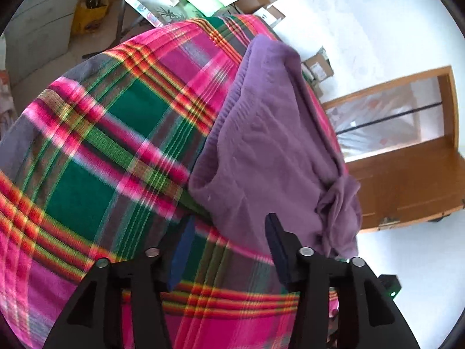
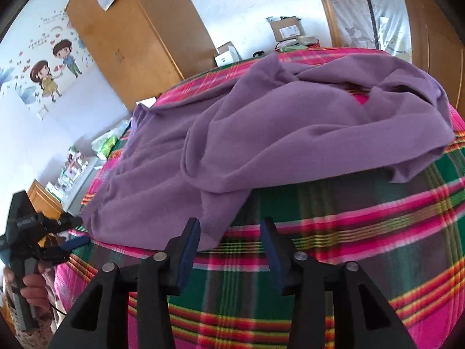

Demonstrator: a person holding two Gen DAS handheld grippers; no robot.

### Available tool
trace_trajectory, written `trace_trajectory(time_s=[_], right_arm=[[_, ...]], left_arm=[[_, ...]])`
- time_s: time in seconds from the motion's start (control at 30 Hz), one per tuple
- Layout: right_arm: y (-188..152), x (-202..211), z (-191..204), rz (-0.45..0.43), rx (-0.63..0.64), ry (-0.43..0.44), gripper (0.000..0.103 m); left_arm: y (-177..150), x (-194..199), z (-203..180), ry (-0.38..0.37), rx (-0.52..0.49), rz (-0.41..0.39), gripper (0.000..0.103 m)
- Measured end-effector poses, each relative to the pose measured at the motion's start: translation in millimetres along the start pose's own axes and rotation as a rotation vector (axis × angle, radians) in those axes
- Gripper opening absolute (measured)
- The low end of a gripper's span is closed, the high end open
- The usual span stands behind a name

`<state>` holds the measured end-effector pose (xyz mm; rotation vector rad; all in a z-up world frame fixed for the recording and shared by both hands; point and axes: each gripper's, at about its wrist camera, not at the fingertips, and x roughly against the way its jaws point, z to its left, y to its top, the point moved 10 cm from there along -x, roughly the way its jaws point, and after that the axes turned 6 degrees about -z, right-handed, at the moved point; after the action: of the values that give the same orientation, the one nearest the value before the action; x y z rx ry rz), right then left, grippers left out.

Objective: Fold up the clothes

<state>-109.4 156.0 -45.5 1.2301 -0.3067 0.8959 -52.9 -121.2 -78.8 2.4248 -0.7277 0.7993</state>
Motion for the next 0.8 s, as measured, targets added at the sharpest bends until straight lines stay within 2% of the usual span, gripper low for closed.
trace_trajectory(time_s=[0.3,0.43,0.47,0.53,0.57,0.67,0.7,0.73,0.8], right_arm=[[11.5,-28.5,2.4,-0.001,0.021,-0.086,0.044],[14.0,-31.0,1.3,-0.014,0.015,-0.103,0.044],[14.6,-31.5,0.6,-0.017,0.018,-0.116,0.042],[15.4,-30.9,-2.7,-0.020,0.018,-0.141,0.032],[15.6,-31.5,-4.2,-0.019,0.011,-0.148,0.023],[16.5,-31.8,-5.9,-0.024,-0.009,-0.151,0.012],[17.4,-31.3,-5.8,-0.029,-0.017,-0.151,0.008],[18.2,-30.8,-5.8,-0.035,-0.024,-0.151,0.008],[19.5,-29.0,-4.5,-0.047,-0.048,-0.137,0.007]], left_arm=[[12.0,-9.4,-3.9,-0.018,0.029,-0.010,0.055],[16.1,-11.1,-3.1,-0.039,0.075,-0.022,0.053],[17.1,-11.1,-2.3,-0.045,0.084,-0.023,0.053],[19.1,-11.1,-0.5,-0.053,0.100,-0.026,0.051],[20.1,-11.3,0.6,-0.052,0.105,-0.029,0.049],[23.2,-13.0,6.0,-0.040,0.125,-0.033,0.038],[24.3,-14.0,8.4,-0.034,0.133,-0.034,0.027],[25.4,-14.9,10.9,-0.028,0.141,-0.034,0.019],[26.8,-16.0,14.9,-0.022,0.152,-0.035,0.014]])
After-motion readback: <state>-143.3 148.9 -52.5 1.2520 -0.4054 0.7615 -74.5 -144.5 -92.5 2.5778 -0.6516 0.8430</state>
